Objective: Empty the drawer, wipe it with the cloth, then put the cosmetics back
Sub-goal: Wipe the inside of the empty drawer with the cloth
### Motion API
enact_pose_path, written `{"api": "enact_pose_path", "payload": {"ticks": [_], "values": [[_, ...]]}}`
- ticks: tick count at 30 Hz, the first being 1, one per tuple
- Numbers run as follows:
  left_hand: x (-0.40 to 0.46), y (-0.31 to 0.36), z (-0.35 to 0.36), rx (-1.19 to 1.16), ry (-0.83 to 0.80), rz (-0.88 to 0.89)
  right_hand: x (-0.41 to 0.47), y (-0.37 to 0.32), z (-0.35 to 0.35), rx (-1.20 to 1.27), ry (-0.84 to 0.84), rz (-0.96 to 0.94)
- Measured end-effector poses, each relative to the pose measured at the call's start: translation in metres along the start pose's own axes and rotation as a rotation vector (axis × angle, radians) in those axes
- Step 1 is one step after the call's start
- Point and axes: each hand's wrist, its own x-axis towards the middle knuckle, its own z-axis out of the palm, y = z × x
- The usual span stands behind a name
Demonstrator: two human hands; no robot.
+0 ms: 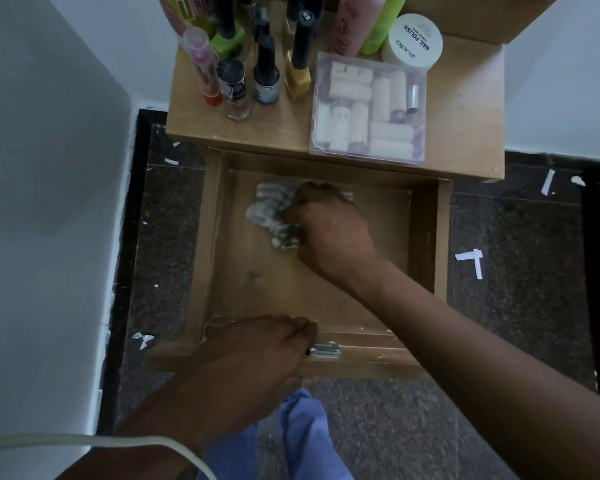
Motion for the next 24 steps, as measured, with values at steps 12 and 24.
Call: {"api": "enact_pose_path", "payload": {"ticks": [12, 24], "values": [[-0.002, 0.001, 0.001, 0.042, -0.038, 0.007, -0.035, 0.030, -0.013, -0.074, 0.074, 0.288], [-0.004, 0.006, -0.005, 0.097, 0.046, 0.021, -0.066, 0.019, -0.029, -0.201, -0.140, 0.420]]}}
